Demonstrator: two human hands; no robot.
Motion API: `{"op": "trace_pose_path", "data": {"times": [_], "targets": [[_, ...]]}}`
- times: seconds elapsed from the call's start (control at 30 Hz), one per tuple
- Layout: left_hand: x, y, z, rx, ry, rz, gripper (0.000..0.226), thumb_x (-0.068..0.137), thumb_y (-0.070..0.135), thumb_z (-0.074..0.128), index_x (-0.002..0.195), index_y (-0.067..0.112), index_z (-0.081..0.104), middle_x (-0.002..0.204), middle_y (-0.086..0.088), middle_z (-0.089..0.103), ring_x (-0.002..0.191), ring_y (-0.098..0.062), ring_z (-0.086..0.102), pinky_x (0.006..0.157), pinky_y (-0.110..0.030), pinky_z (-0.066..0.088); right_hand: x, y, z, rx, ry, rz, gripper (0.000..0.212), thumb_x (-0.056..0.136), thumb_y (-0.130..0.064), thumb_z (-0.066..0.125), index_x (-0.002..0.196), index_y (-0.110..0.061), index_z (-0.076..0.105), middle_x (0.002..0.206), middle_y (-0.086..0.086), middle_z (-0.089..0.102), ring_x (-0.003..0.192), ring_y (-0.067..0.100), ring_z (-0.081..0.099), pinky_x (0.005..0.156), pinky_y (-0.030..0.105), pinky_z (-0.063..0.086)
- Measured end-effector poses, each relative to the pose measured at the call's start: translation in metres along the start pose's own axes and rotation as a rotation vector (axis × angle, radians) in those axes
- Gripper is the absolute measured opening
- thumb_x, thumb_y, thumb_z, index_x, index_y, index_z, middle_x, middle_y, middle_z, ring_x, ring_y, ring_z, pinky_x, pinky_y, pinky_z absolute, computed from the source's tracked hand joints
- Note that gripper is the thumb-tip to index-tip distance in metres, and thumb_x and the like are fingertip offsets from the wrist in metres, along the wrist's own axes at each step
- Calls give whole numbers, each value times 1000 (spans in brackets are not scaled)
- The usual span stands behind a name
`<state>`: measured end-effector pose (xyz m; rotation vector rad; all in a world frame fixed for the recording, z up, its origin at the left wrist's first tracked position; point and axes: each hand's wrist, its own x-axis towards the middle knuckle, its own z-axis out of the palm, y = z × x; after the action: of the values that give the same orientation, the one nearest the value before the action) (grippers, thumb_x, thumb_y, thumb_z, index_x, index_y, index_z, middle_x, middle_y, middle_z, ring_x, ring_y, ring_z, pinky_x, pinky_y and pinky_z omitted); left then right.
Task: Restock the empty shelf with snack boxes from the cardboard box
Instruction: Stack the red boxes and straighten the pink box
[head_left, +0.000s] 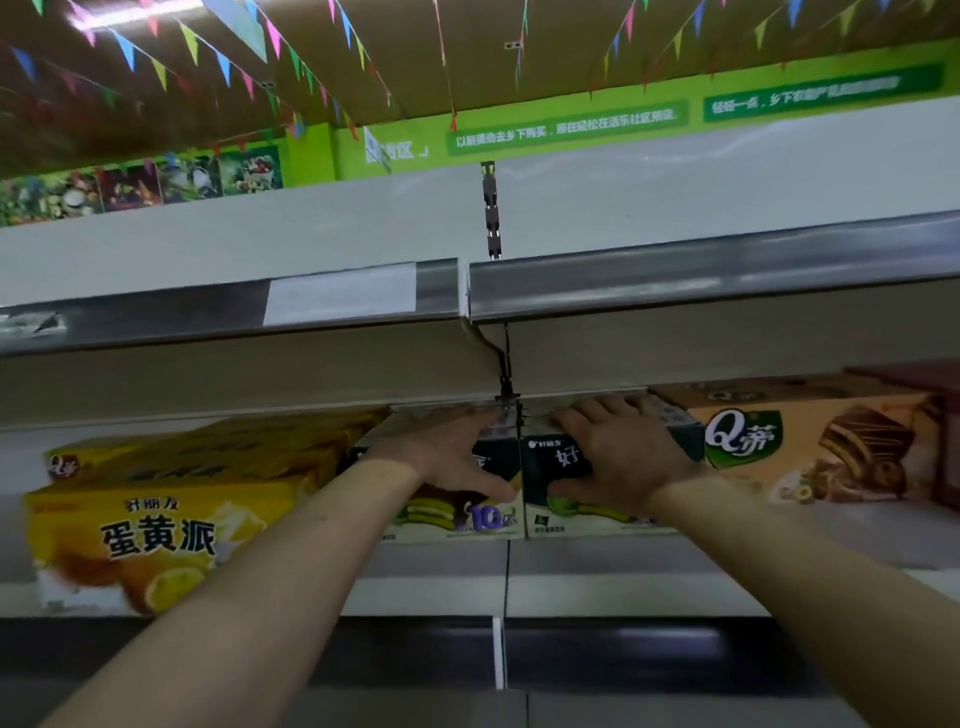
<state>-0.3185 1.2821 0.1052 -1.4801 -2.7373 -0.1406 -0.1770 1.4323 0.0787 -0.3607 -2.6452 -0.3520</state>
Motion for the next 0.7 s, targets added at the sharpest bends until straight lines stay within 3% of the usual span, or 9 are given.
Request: {"op": "trace_pose_path", "data": {"times": [0.2, 0.37, 0.5, 0.6, 0.7], "targets": [[-9, 29, 7, 39, 153, 14, 108, 74, 76, 59, 154, 37, 0, 163, 4, 8, 148, -21, 10, 119, -50, 8, -19, 28, -15, 86, -33, 88, 88, 81, -72, 49, 151, -29, 17, 158, -2, 20, 146, 20, 13, 116, 52, 6], [-4, 36, 12, 154, 140, -25, 88, 87, 69, 47, 155, 32, 6, 163, -1, 10, 148, -25, 14, 118, -50, 12, -34, 52, -9, 126, -107, 192, 78, 89, -62, 48, 151, -26, 19, 159, 1, 16, 146, 23, 11, 115, 47, 16], [-3, 55, 9, 165, 150, -4, 98, 82, 67, 58, 155, 30, 3, 163, -3, 9, 149, -26, 7, 118, -56, 12, -35, 57, -8, 446, -59, 281, 75, 89, -56, 53, 150, -21, 28, 153, 6, 28, 140, 27, 28, 112, 43, 31], [-1, 77, 17, 159, 200, 24, 98, 81, 69, 56, 154, 30, 5, 162, -4, 10, 148, -27, 8, 117, -59, 7, -37, 63, -6, 743, 119, 437, 53, 95, -48, 49, 136, -14, 48, 140, 12, 48, 124, 29, 49, 103, 44, 42], [5, 84, 26, 161, 208, -8, 88, 86, 66, 52, 154, 32, 8, 162, -5, 14, 147, -30, 13, 116, -58, 11, -33, 49, 1, 804, 79, 457, 44, 100, -40, 42, 130, -10, 53, 144, 11, 39, 124, 30, 47, 103, 36, 39]]}}
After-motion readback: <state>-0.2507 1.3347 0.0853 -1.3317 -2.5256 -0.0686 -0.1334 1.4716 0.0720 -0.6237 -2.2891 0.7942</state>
